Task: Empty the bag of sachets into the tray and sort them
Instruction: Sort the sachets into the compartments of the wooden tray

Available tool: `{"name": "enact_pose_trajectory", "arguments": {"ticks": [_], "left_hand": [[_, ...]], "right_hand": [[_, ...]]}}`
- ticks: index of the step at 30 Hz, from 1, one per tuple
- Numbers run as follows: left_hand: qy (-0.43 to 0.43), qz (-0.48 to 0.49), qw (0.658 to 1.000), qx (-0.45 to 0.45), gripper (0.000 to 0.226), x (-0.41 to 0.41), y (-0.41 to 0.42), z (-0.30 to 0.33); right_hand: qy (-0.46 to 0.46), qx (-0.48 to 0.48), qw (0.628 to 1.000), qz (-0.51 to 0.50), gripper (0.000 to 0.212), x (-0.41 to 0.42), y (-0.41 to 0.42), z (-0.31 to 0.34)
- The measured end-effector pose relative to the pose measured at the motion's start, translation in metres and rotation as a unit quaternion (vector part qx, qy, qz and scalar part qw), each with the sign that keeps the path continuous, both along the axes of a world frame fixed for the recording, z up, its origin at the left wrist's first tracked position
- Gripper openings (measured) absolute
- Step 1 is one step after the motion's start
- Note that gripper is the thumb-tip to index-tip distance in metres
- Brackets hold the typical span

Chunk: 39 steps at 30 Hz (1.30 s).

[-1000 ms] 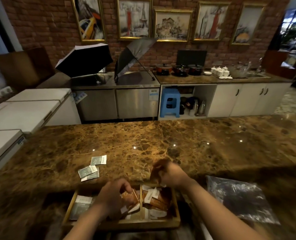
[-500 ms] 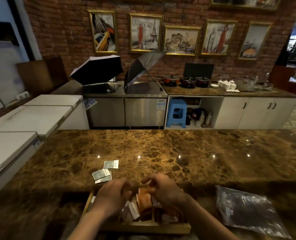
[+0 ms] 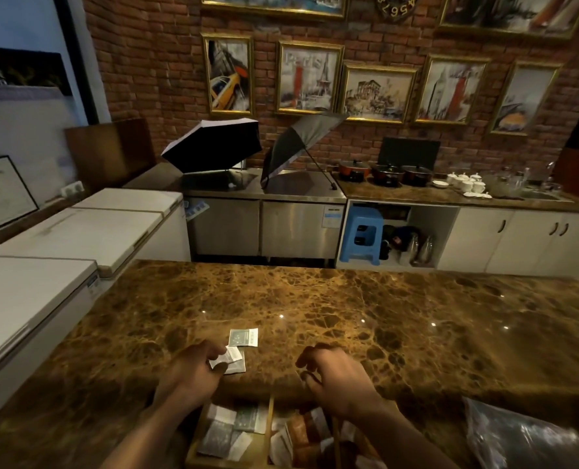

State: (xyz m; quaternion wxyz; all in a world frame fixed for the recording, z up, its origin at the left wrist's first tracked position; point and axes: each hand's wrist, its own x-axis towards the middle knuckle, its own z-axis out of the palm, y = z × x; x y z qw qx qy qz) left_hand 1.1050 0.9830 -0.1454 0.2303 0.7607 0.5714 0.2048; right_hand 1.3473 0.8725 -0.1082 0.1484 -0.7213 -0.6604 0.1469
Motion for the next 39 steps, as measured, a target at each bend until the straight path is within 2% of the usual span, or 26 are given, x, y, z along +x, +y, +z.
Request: {"name": "enact_pose_trajectory", "arguments": {"ticks": [4,8,11,13,15,18,23,27,30,35,39], "left_hand": [[0.072,-0.051,0.996,0.017,0.024,-0.007,0.018,-0.011],[0.162,-0.098,0.981,0.051,0.037,0.001,0.04,-0.009],[0.196,-0.084,0.975,0.067,0.026,0.002,0.054,-0.008],[0.171,-0.075,0.978,0.093,0.016,-0.001,0.066,-0.012],[0.159,-0.069,0.979,0.104,0.019,-0.005,0.077,-0.014],[0.14,-0.068,0.985,0.075,0.022,-0.008,0.084,-0.008],[0.032,-0.031,0.998,0.044,0.036,-0.016,0.087,-0.019],[-0.04,0.016,0.999,-0.002,0.033,-0.031,0.093,-0.021],[-0.072,0.001,0.997,-0.015,0.029,-0.046,0.1,-0.02],[-0.07,-0.066,0.993,-0.07,0.013,-0.054,0.103,-0.018],[-0.016,-0.117,0.989,-0.087,0.015,-0.049,0.104,-0.023]], "right_hand": [[0.007,-0.018,1.0,-0.003,0.026,-0.005,0.011,0.0],[-0.013,0.0,1.0,-0.005,0.025,-0.009,0.029,0.006],[-0.019,0.005,1.0,0.006,0.025,-0.016,0.049,0.013],[-0.037,0.013,0.999,0.011,0.025,-0.02,0.067,0.016],[-0.047,0.014,0.999,0.015,0.028,-0.023,0.087,0.017],[-0.044,-0.008,0.999,0.01,0.031,-0.025,0.113,0.012],[-0.093,-0.051,0.994,0.029,0.037,-0.032,0.142,-0.008],[-0.105,-0.099,0.987,0.071,0.048,-0.041,0.162,-0.023],[-0.114,-0.112,0.982,0.098,0.044,-0.055,0.178,-0.037],[-0.111,-0.062,0.987,0.097,0.031,-0.076,0.188,-0.053],[-0.076,-0.034,0.994,0.07,0.023,-0.088,0.193,-0.06]]}}
